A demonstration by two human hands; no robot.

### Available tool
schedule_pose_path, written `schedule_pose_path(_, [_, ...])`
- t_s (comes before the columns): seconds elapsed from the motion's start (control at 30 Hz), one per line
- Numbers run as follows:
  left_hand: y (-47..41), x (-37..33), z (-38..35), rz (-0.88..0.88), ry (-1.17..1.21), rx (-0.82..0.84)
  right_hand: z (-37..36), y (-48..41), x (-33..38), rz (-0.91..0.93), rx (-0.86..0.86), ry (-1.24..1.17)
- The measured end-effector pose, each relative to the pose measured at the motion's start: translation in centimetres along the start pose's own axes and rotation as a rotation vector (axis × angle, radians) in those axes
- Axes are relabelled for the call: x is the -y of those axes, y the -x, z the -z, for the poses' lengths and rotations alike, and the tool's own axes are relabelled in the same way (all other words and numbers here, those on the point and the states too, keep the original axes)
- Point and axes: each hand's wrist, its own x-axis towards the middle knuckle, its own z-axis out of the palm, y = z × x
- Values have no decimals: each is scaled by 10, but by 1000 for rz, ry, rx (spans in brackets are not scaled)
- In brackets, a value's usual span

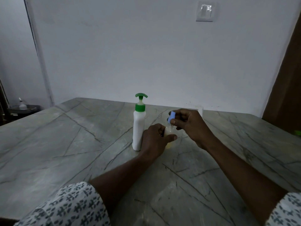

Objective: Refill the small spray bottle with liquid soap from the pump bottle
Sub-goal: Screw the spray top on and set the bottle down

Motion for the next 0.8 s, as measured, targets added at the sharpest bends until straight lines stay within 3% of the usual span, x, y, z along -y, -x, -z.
schedule_pose_path(0.5, [-3, -4, 4, -13, 74, 40, 6, 1, -5, 37, 111, 6])
schedule_pose_path(0.8, [-2, -2, 3, -3, 89, 26, -3, 2, -4, 120, 31, 347])
